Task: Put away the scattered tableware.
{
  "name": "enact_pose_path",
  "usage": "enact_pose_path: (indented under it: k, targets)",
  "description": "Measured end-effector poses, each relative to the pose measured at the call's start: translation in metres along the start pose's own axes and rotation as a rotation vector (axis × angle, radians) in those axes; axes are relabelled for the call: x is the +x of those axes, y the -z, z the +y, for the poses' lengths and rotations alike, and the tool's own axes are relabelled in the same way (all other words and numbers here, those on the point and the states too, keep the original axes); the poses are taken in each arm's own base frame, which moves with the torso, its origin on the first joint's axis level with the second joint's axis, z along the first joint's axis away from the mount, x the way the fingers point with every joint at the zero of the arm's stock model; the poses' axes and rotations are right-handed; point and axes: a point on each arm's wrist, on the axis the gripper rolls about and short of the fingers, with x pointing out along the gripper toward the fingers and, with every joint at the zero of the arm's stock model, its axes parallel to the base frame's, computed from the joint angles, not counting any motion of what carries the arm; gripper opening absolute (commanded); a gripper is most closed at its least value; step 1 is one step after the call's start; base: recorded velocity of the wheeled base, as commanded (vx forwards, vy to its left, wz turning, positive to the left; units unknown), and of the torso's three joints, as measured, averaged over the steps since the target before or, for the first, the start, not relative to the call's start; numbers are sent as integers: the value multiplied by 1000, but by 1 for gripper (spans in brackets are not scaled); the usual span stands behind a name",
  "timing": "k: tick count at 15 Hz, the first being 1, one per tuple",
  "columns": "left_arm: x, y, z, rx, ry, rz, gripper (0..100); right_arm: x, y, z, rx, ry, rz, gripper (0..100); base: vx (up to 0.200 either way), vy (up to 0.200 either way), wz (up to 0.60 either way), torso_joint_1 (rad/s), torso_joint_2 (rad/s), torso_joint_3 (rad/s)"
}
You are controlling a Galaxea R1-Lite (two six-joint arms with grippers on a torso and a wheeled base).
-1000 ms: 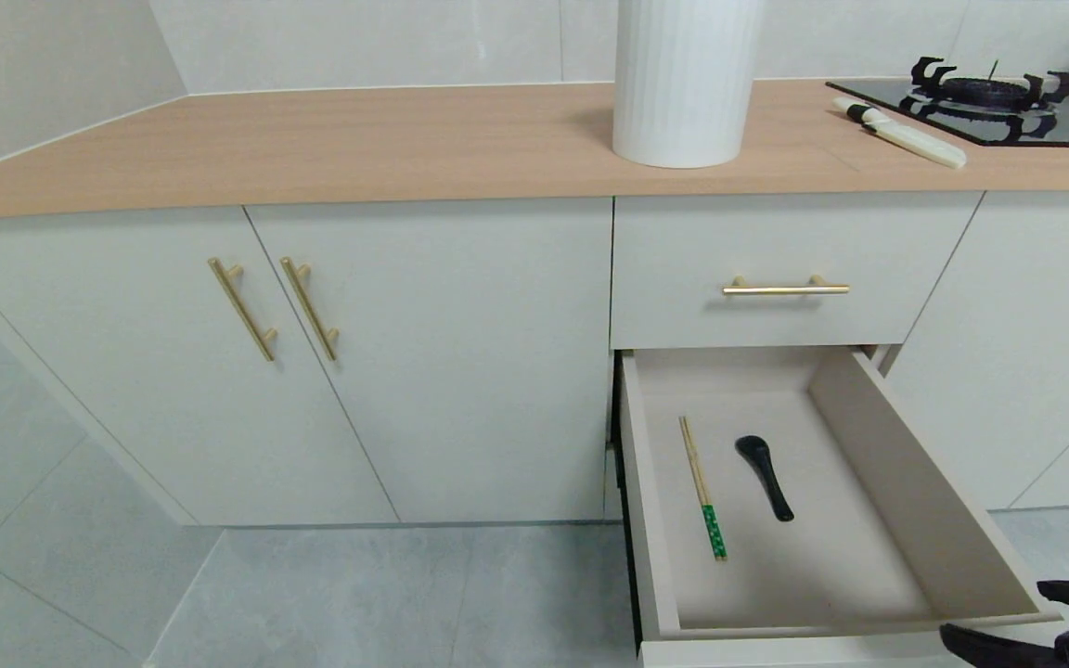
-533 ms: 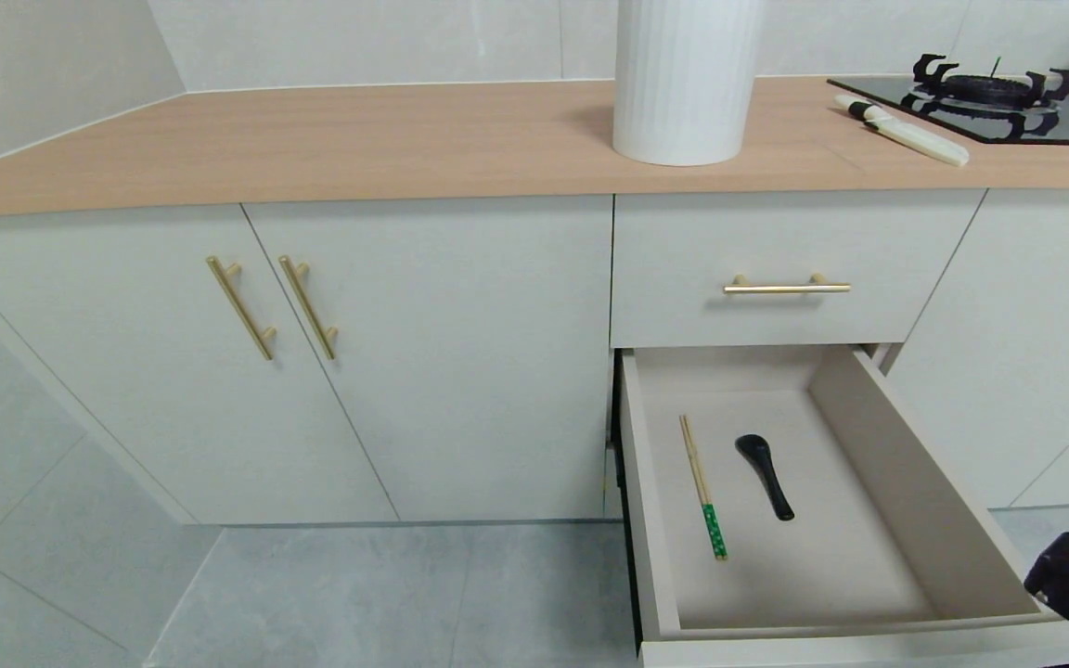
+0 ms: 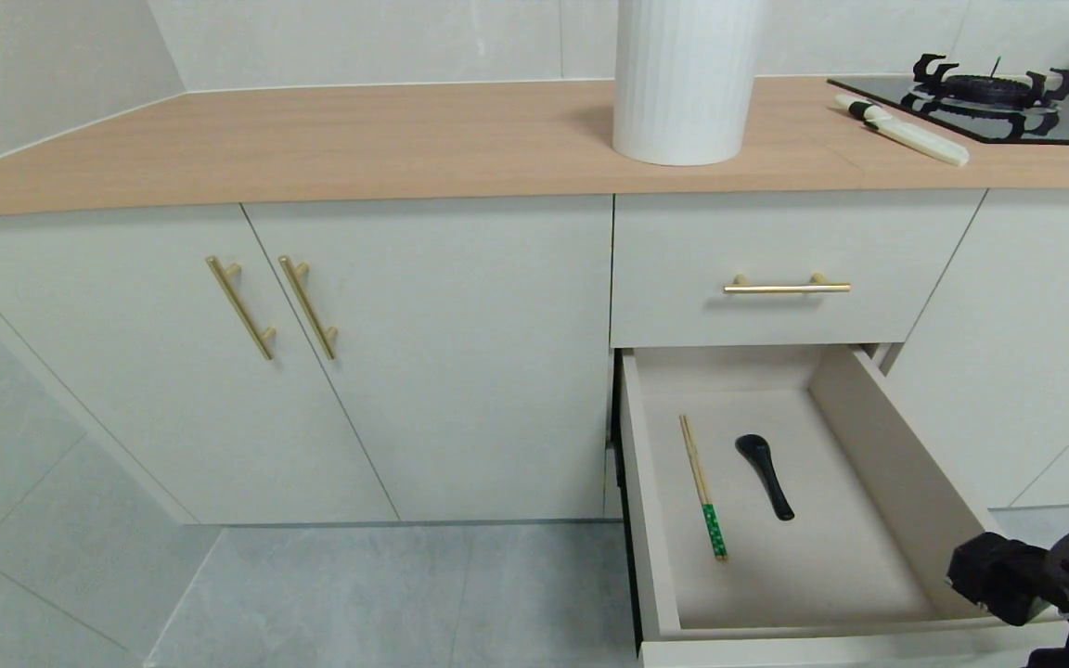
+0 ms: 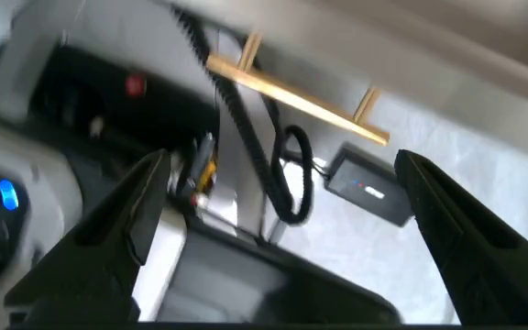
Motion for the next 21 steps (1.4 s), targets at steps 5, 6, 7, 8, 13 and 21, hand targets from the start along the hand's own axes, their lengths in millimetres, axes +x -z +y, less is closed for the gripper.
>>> enact_pose_path:
  k: [5,6,7,8,13,21]
  targets:
    - [0,0,0,0,0,0,100,12,-11,1,69,49,-27,100,0,0,0,0,0,0]
    - [0,0,0,0,0,0,100,13,-13,1,76,53,-30,100,0,0,0,0,0,0]
    - [0,0,0,0,0,0,100,15,-14,0,83,57,-39,100,0,0,0,0,0,0]
    - [0,0,0,0,0,0,100,17,-17,0,91,64,-52,100,0,0,0,0,0,0]
    - [0,0,0,0,0,0,100,29,-28,-2,170,81,-85,100,0,0,0,0,0,0]
    - [0,0,0,0,1,0,100,57,-51,-8,286,139,-195,100,0,0,0,0,0,0]
